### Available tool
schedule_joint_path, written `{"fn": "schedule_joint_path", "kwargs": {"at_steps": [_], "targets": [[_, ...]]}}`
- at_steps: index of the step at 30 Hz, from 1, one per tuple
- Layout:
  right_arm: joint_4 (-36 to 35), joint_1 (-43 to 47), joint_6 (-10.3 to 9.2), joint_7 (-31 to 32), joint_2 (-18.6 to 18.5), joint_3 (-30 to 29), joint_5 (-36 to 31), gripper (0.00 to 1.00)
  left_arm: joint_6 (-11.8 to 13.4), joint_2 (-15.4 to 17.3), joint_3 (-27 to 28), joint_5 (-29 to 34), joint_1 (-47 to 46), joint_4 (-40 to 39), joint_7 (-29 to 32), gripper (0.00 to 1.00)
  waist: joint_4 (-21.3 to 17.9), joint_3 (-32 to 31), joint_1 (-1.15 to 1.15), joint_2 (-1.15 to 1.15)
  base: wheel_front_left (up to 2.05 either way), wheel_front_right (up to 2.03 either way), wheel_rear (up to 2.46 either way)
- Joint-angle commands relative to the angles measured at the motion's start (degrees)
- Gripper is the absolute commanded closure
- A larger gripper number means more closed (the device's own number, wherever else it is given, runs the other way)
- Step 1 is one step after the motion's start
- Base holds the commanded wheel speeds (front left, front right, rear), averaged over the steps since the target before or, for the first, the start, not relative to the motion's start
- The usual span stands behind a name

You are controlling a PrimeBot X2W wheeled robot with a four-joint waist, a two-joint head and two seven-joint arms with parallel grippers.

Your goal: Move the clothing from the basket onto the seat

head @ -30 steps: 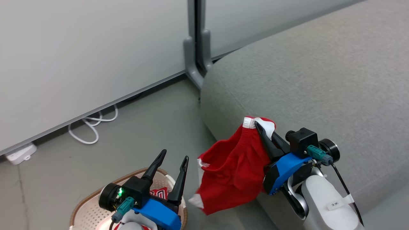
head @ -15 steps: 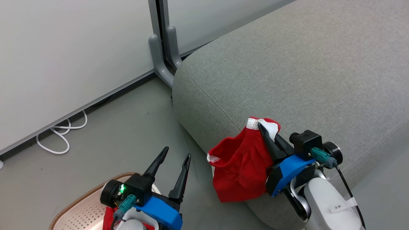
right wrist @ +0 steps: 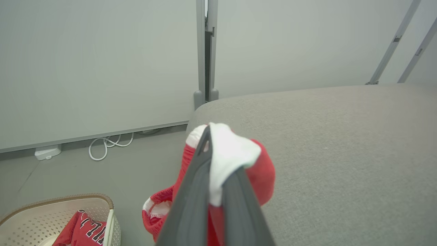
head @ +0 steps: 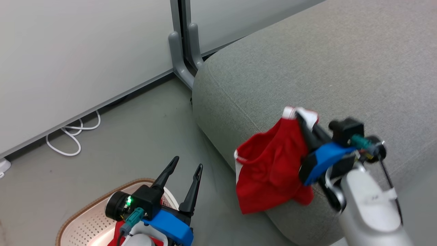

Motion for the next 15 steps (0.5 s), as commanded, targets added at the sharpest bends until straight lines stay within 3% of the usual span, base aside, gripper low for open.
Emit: {"fn": "schedule_joint_path", "kwargs": {"at_steps": [1,5,15], "targets": [[-0.4,-3.4,0.02,1.3,-0.1,-2.1,-0.9,1.0,-0.1,0.5,0.0,0.3,-1.1,-0.4,-0.3,0.0,0.4,1.0,0.0,0.0,0.0,0.0,0.0],[-0.7,-11.1,0.03,4.8,-0.8,-7.5,-2.7,1.0,-0.1,1.2,-0.6,0.8,-2.5,-1.0,-0.3,0.0,1.4,4.0,0.0,0.0,0.0,0.0,0.0],[-2.5,-27.9,0.02,10.3,-12.8,-18.0,-4.0,1.0,-0.1,5.2,-4.3,2.0,-9.2,-3.7,-0.3,0.0,6.3,15.7,0.0,0.0,0.0,0.0,0.0]]}}
